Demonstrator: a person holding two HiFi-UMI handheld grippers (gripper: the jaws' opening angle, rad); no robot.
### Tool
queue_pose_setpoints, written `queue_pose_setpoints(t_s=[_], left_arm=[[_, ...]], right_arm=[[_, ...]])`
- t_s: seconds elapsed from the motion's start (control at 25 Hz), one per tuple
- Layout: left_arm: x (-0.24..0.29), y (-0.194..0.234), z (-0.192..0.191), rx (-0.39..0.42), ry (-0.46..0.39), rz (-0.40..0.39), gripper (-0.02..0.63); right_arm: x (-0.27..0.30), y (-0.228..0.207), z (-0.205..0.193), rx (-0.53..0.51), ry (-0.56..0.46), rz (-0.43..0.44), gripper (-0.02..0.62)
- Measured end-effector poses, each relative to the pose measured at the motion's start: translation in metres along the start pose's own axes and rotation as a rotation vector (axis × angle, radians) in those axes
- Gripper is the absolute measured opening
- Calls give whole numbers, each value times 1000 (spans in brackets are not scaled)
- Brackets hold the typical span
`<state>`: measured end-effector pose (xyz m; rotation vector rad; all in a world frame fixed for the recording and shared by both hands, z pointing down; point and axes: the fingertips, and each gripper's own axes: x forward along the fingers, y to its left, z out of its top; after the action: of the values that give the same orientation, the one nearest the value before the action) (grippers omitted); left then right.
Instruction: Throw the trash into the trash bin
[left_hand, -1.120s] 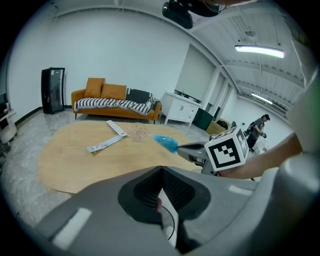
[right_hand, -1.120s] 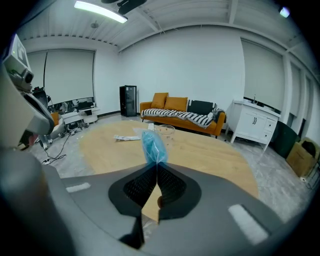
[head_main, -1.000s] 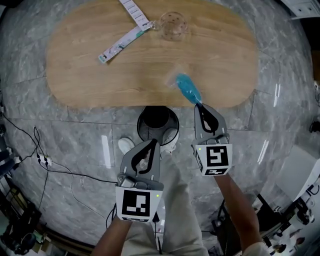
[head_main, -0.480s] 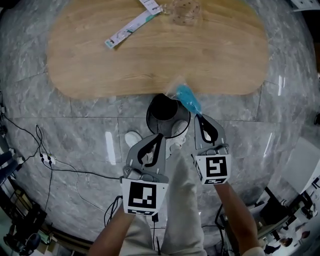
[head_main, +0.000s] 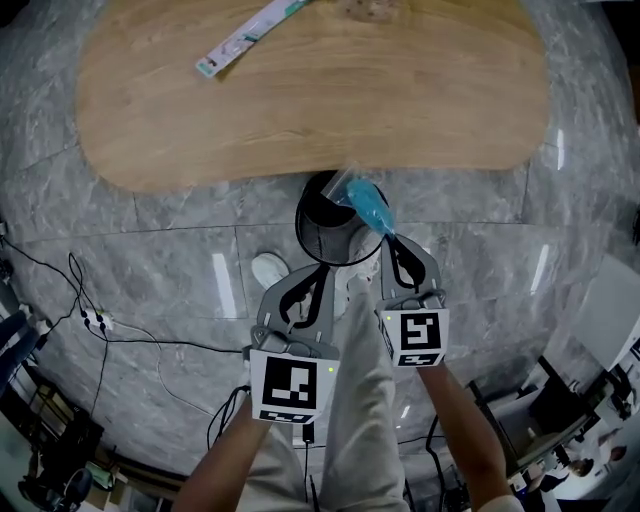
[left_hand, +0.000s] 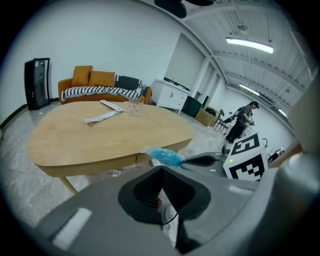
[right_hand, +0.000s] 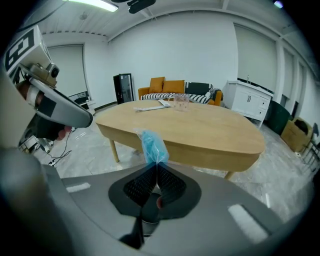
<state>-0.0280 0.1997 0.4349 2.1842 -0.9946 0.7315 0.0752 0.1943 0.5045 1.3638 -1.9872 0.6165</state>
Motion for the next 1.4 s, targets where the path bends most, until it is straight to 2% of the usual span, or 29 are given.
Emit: queue_pose_setpoints(t_s=[0.12,0.32,0.52,0.84,1.4], left_arm=[[7,0,-6,19,7,-13,0],[19,-1,-20,4,31,-19,0],[33,-5,-35,49,43,-49,0],[36,-7,-59,58,82,-59,0],[31,-6,-62,57,90,-72,0]], right_arm=[[8,3,-18,11,24,1,32],[18,7,-41,24,47,2,31],[36,10,-74,41,94,-5,32],[61,8,-123,50,200,-12,32],[98,-2,-198,49,420,4,32]])
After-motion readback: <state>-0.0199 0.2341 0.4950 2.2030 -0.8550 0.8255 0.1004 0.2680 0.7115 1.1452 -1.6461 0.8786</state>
